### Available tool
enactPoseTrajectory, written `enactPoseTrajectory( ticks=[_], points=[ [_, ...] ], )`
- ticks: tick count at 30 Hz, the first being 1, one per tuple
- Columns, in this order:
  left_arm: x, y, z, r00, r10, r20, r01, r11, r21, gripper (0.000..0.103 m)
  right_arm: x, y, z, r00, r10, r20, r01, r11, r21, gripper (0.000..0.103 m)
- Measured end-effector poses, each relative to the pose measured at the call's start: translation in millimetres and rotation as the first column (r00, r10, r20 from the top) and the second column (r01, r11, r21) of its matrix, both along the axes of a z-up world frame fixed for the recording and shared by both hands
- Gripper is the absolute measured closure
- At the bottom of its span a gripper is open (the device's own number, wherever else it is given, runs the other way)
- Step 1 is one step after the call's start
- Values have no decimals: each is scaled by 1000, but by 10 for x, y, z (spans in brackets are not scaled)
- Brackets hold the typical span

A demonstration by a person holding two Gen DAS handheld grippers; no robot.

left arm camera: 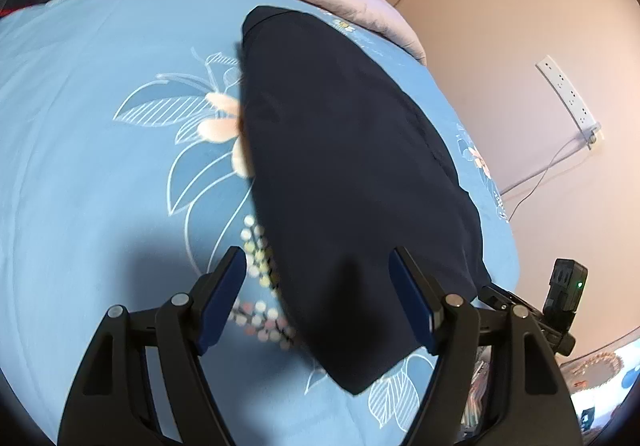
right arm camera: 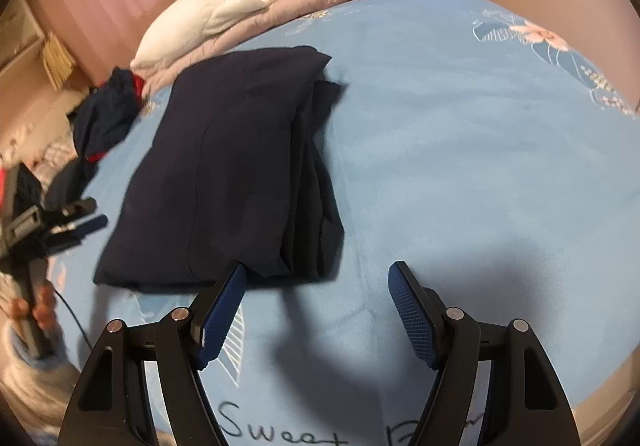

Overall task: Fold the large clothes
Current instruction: 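Grasp the folded jacket bundle with the right tool and lift it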

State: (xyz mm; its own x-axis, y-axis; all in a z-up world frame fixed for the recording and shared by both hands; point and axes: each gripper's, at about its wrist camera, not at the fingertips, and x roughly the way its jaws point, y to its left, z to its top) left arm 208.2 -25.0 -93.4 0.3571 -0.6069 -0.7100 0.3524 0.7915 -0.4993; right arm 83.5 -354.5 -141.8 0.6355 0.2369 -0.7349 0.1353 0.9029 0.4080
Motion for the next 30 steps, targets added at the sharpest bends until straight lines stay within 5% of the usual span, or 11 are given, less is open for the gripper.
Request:
enactPoseTrajectory(
  ticks=[4, 7, 11, 16, 30],
  points=[
    [114, -34, -37, 1000, -1, -19, 1, 1000, -21, 27, -6, 107, 26, 993, 114, 22, -115, 992, 50, 13],
    [196, -45, -82, 999, -13, -44, 11, 999, -52, 26, -19, 68, 43, 989, 133, 69, -141, 982, 126, 12],
    [315, -127, -183, 994, -50, -94, 40, 994, -101, 26, 105, -136, -47, 993, 74, 95, -100, 948, 302, 10],
    [435, -217, -260, 991, -58, -121, 42, 991, -131, 9, 489, -316, -300, 1000, 7, 18, -15, 885, 465, 10],
    [779, -472, -524, 969, -116, -219, 79, 982, -170, 1, 1036, -215, -350, 991, 135, -13, -110, 858, 502, 10]
  ],
)
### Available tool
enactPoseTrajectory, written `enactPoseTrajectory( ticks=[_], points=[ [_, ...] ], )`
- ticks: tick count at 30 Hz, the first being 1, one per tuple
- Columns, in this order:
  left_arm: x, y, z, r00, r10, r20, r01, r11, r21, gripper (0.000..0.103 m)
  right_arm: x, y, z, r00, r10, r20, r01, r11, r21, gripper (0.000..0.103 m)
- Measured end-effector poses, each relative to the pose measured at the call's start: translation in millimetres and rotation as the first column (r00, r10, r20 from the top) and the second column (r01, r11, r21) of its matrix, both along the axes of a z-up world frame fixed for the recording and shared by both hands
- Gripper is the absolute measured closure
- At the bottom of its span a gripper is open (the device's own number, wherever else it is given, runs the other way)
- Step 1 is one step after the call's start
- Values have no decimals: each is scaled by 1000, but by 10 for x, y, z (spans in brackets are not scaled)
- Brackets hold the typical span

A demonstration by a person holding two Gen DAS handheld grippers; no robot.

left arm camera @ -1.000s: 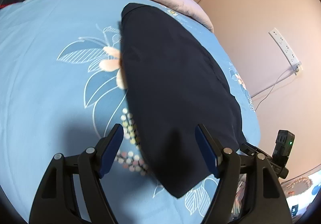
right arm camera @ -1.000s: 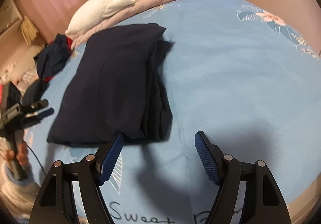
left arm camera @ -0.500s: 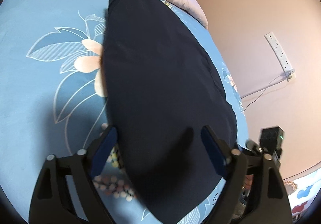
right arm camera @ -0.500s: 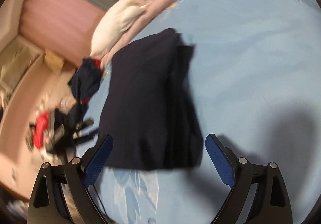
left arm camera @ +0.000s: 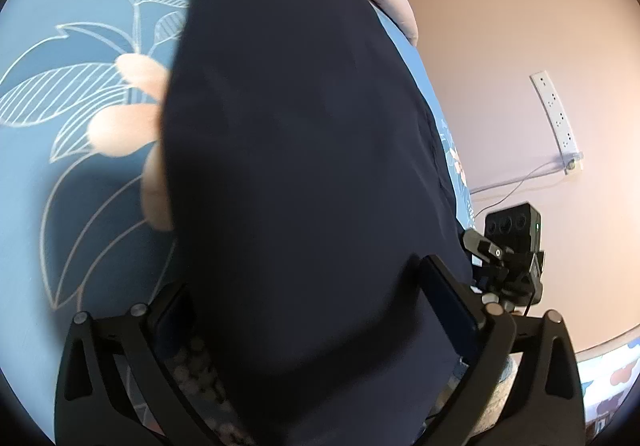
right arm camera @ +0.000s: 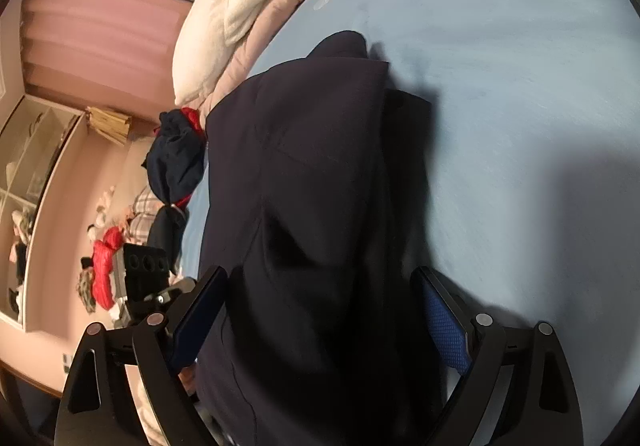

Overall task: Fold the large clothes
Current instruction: 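Grasp the folded jacket bundle with the right tool and lift it, then grasp the navy bundle's edge with the left tool while the right tool holds it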

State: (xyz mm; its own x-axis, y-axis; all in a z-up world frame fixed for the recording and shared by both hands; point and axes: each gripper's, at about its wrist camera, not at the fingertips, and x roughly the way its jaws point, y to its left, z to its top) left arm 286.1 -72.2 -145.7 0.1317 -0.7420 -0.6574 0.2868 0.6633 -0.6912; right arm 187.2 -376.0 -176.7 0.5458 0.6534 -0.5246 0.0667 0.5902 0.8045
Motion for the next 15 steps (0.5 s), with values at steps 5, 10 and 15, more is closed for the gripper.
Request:
enactPoseTrajectory(
  ticks=[5, 10, 15],
  points=[
    [50, -97, -33, 1000, -25, 2, 25, 1000, 4, 1, 123, -5, -25, 999, 30, 15, -30, 999, 17, 10],
    [136, -178, -55, 999, -43, 7, 43, 999, 14, 1, 232, 70, 13, 998, 54, 34, -53, 998, -35, 10],
    [169, -198, -61, 998, -63, -10, 64, 998, 30, 1, 251, 145, 56, 998, 15, 67, -7, 991, -132, 12]
  ],
)
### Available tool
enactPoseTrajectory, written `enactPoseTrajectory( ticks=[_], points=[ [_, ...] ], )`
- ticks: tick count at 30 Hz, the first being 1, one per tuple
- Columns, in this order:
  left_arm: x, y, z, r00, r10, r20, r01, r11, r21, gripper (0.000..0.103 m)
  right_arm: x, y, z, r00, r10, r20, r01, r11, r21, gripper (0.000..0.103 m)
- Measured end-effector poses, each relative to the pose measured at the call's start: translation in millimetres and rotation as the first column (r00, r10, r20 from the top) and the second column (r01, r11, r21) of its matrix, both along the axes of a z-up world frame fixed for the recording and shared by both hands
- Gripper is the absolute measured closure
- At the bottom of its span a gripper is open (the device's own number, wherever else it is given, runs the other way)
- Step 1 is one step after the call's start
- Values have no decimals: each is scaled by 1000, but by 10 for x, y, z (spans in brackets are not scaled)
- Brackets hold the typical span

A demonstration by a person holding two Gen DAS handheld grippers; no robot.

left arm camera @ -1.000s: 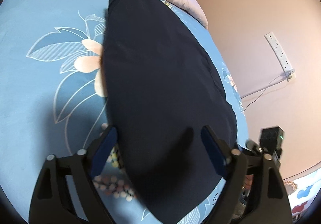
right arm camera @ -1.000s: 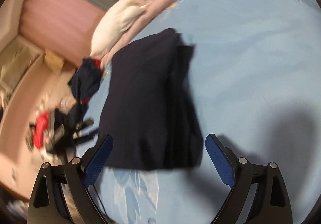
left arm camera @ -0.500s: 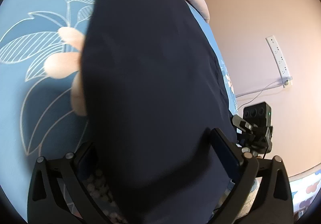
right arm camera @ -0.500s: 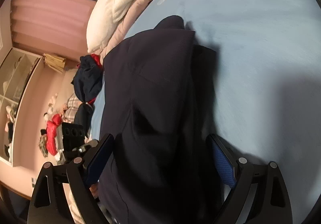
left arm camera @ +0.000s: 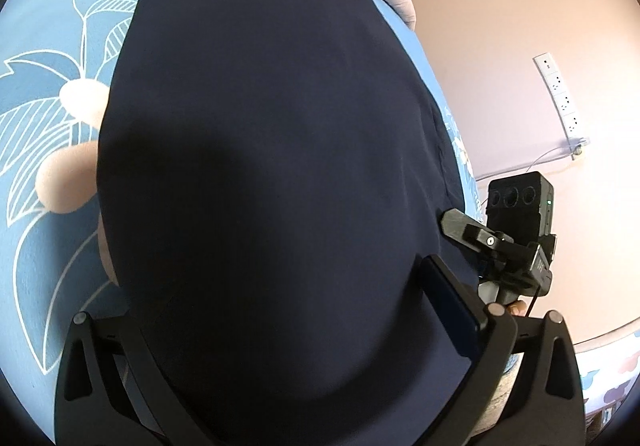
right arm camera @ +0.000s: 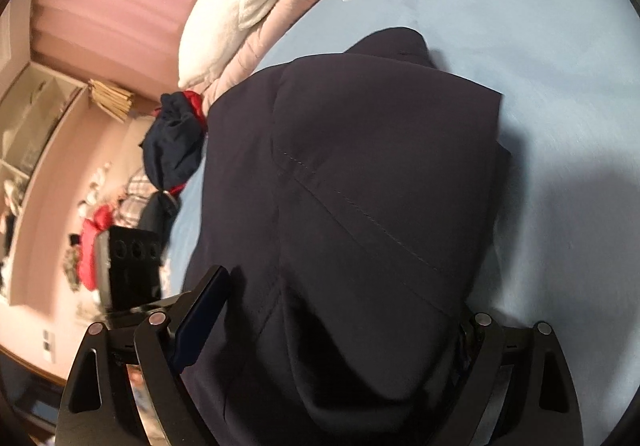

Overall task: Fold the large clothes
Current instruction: 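Grasp the navy bundle's edge with the left tool while the right tool holds it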

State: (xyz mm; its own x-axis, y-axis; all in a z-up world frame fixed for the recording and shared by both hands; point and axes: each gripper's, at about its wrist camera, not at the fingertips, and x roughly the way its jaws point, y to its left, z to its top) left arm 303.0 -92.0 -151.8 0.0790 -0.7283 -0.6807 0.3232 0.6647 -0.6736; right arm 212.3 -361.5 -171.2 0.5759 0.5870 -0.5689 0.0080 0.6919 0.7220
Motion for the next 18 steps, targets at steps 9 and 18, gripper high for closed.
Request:
enactPoseTrajectory(
  ticks=[9, 18],
  points=[
    [7, -121, -48, 998, -58, 10, 58, 996, 63, 0, -67, 17, 20, 999, -15, 31, 18, 995, -93, 26],
    [-16, -111, -98, 1000, -7, 22, 5, 996, 86, 2, -120, 179, 151, 996, -37, 78, 53, 974, -218, 46]
  ],
)
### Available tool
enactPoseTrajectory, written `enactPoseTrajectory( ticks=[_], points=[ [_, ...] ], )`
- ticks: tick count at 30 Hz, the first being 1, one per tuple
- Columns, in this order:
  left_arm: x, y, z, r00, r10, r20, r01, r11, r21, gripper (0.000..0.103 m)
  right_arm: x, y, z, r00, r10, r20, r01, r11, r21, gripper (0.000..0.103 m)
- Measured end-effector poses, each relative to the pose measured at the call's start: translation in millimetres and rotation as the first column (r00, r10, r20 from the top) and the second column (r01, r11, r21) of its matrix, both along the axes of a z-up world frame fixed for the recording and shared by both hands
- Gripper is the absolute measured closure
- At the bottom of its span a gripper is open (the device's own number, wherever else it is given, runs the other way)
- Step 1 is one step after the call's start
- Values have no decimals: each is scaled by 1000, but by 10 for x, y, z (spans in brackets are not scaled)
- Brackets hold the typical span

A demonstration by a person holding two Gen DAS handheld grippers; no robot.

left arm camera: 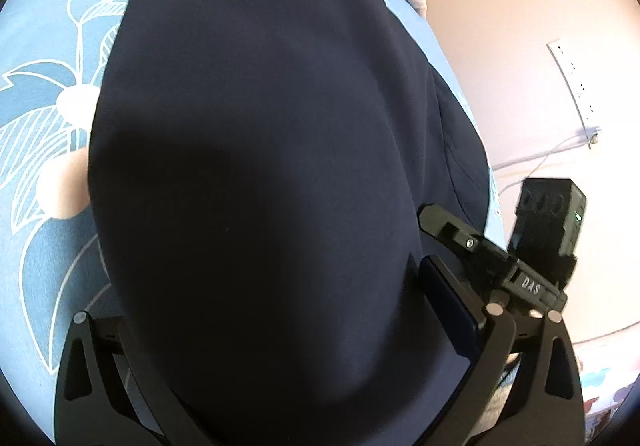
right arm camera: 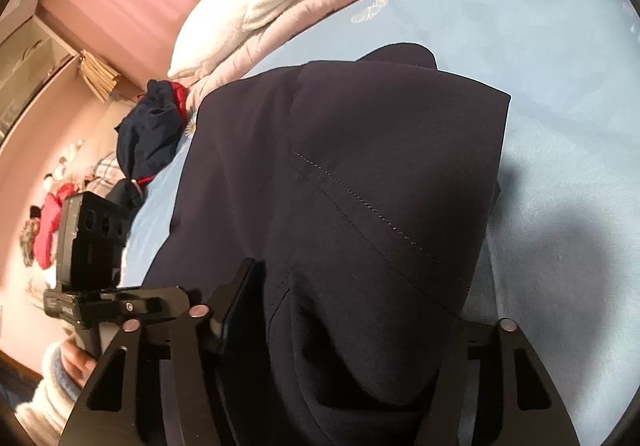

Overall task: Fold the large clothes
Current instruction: 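Grasp the navy bundle's edge with the left tool while the right tool holds it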

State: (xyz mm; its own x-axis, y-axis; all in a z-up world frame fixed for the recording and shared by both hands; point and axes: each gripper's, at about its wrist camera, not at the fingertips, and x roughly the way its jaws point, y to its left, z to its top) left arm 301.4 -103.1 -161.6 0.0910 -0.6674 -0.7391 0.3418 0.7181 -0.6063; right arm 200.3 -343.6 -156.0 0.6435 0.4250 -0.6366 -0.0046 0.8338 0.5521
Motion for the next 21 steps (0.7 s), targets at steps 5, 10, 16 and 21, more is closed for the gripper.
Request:
enactPoseTrajectory(
  ticks=[5, 10, 16, 21],
  points=[
    [-95, 6, 19, 998, 24, 58, -27, 998, 49, 11, -42, 182, 114, 999, -23, 39, 28, 991, -134, 60],
    [-247, 2, 90, 987, 44, 152, -59, 994, 95, 25, -85, 373, 216, 995, -38, 92, 61, 964, -260, 72],
    [-479, 18, 229, 962, 42, 270, -74, 991, 111, 42, -168, 475, 342, 987, -50, 152, 94, 950, -297, 80],
    [-632, 244, 284, 954, 57, 295, -86, 993, 86, 48, -256, 584, 431, 981, -53, 185, 108, 948, -300, 81]
  ],
)
